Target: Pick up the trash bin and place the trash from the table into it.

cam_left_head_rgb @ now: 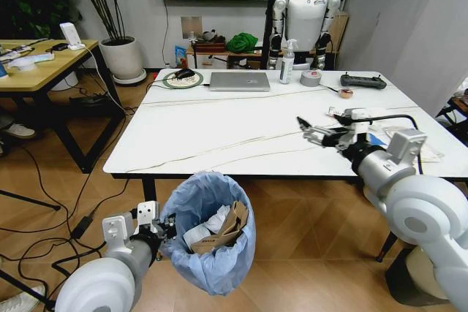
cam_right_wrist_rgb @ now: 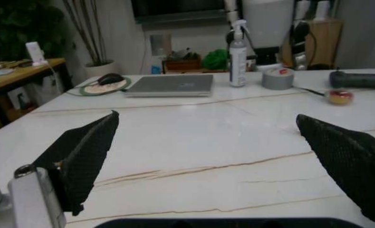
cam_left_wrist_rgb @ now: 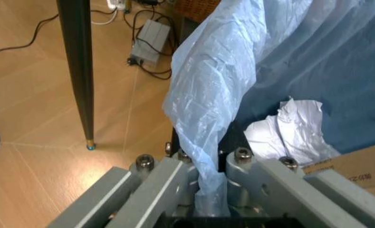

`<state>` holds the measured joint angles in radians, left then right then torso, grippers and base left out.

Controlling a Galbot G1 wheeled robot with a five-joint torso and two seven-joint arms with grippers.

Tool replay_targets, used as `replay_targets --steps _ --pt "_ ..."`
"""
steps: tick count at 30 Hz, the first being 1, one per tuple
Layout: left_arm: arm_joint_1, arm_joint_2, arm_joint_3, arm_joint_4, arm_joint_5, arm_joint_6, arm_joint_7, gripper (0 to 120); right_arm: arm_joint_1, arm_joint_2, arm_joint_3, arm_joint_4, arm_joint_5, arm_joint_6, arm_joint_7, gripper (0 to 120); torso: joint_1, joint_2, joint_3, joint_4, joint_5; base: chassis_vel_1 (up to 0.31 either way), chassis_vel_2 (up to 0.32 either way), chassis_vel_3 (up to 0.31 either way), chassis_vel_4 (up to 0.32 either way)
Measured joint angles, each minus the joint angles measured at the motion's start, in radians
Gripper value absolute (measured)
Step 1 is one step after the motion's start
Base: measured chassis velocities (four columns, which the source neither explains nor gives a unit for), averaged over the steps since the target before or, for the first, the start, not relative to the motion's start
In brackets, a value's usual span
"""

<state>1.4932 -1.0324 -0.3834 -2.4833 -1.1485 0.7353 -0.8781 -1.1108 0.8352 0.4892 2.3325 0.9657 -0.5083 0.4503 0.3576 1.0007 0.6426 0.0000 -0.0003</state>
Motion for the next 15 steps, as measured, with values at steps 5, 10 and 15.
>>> replay_targets --steps 5,10,15 --pt "0.006 0.003 0.004 -0.002 0.009 0.0 0.0 0 -0.096 0.055 0.053 0.007 -0.126 0.017 -0.001 100 0.0 0.0 0.0 -0.0002 0.0003 0.0 0.0 0.0 0.0" --pt "0.013 0.005 0.008 -0.005 0.026 0.0 0.003 0 -0.148 0.118 0.074 0.017 -0.188 0.018 -0.002 100 0.0 0.0 0.0 -0.0001 0.0003 0.0 0.0 0.0 0.0" --pt "0.019 0.006 0.007 -0.015 0.034 0.0 0.005 0 -0.19 0.174 0.052 0.029 -0.253 0.015 -0.016 100 0.0 0.0 0.0 -0.0001 0.0002 0.0 0.0 0.0 0.0"
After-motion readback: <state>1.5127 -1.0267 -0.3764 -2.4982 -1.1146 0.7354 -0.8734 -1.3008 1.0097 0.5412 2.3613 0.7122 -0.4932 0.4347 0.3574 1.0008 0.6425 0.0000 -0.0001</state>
